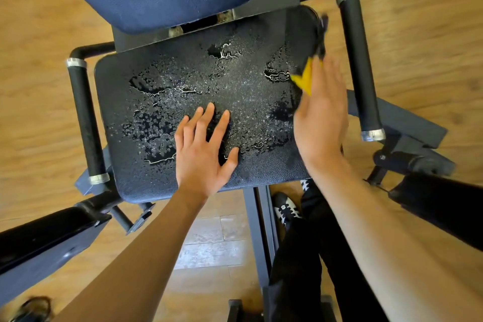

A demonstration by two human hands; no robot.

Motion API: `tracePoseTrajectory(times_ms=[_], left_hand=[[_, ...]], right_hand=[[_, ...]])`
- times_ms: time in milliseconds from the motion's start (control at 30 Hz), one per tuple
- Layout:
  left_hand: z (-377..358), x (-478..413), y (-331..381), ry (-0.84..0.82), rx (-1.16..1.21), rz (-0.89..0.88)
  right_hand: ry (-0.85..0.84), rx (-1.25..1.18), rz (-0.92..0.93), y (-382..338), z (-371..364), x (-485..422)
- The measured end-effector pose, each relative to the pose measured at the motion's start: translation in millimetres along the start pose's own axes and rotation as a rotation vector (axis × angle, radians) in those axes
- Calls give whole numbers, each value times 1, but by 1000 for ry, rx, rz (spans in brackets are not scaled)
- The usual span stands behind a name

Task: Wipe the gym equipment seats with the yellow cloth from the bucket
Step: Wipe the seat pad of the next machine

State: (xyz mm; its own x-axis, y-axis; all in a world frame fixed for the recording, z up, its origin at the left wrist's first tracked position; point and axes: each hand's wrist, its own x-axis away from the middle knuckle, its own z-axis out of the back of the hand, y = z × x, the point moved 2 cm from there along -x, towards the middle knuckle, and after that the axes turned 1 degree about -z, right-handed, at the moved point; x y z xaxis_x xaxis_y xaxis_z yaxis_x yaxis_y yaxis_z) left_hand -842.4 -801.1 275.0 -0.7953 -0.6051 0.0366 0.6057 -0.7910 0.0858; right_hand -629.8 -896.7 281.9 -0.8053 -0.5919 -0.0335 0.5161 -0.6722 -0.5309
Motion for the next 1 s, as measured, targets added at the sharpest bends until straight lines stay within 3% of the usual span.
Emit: tracePoseTrajectory(times_ms=[100, 200, 600, 733, 900, 1000], left_hand=[[1, -1, -1, -7, 3, 3], [0, -1, -2, -10, 8, 3], [-1, -1, -3, 6, 33, -15], [-1, 1, -4, 32, 51, -26], [-1, -1, -2, 37, 64, -24], [0, -1, -2, 36, 54, -19]], right_hand=[[13, -67, -9, 23, 21, 81], [-13, -53, 22, 31, 28, 105], [-54, 18, -143, -35, -17, -127], [1, -84, -107, -22, -4, -78], [8, -124, -261, 13, 18, 12], [-5, -120, -263, 8, 19, 2]])
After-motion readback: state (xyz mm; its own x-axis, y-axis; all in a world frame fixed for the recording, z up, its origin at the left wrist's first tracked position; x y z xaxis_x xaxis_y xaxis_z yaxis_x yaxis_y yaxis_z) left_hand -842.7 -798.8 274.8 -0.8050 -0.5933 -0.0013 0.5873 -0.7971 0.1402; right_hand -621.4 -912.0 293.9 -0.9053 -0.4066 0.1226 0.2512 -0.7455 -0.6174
